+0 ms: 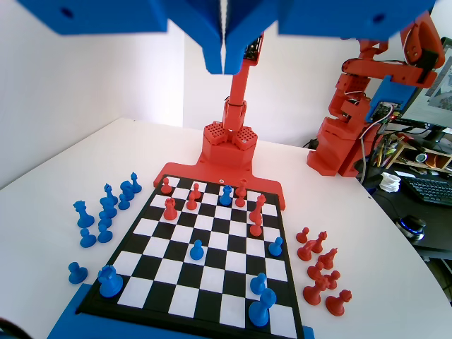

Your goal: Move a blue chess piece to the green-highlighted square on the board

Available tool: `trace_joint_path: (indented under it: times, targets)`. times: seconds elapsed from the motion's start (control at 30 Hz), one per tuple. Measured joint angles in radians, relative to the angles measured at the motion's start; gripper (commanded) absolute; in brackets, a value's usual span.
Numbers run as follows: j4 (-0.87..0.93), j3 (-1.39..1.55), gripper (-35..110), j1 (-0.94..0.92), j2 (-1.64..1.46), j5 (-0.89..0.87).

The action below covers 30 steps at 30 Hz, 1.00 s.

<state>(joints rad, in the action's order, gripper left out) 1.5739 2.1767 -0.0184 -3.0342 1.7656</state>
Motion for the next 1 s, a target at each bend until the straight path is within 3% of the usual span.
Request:
trace_joint_path:
  times: [1.0]
  targets:
    - [0.0,0.0,2,0.0,0.0,0.0]
